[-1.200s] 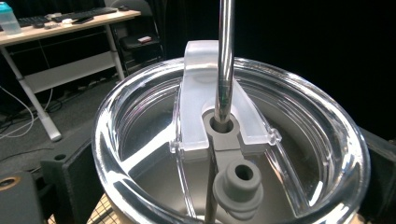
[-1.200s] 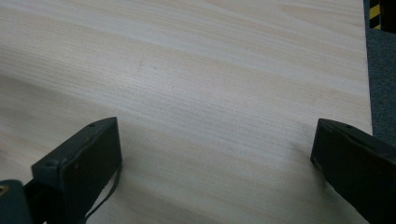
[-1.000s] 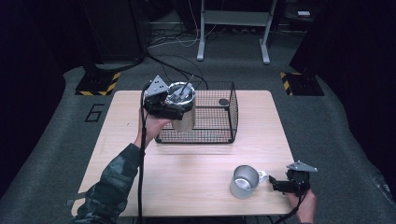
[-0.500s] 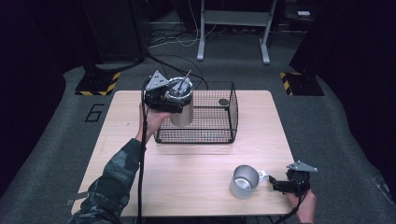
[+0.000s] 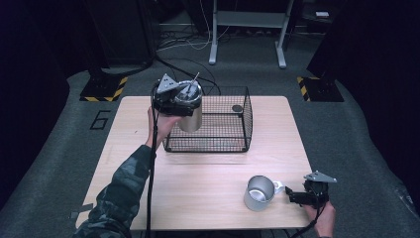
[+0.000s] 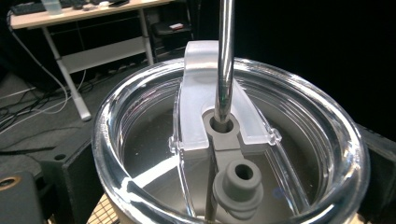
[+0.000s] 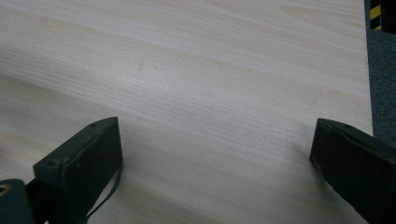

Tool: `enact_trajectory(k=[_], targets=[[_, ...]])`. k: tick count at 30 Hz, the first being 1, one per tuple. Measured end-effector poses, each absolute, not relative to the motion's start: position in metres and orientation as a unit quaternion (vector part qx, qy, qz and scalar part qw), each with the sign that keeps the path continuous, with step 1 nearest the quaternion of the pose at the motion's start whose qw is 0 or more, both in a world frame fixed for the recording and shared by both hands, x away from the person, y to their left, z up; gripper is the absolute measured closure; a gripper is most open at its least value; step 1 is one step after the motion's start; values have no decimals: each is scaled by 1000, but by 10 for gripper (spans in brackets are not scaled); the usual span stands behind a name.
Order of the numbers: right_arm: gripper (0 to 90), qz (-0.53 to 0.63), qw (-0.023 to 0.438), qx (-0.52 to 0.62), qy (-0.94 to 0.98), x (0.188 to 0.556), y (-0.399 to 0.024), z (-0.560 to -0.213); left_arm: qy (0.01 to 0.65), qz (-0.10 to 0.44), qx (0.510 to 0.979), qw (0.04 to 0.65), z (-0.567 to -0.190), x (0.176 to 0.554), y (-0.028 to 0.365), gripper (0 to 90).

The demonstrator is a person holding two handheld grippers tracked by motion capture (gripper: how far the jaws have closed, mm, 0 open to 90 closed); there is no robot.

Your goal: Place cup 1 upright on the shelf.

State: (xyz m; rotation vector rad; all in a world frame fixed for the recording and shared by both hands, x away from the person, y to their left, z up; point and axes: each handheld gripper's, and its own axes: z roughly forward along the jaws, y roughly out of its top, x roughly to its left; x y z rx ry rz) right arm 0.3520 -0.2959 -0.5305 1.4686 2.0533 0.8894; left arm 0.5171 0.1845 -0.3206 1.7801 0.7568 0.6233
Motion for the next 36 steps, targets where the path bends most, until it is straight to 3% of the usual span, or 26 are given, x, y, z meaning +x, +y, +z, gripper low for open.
enact_trajectory(k=[36], targets=[[20, 323, 230, 534, 746, 352, -296, -530, 384, 257, 727, 508, -358, 558, 194, 40]])
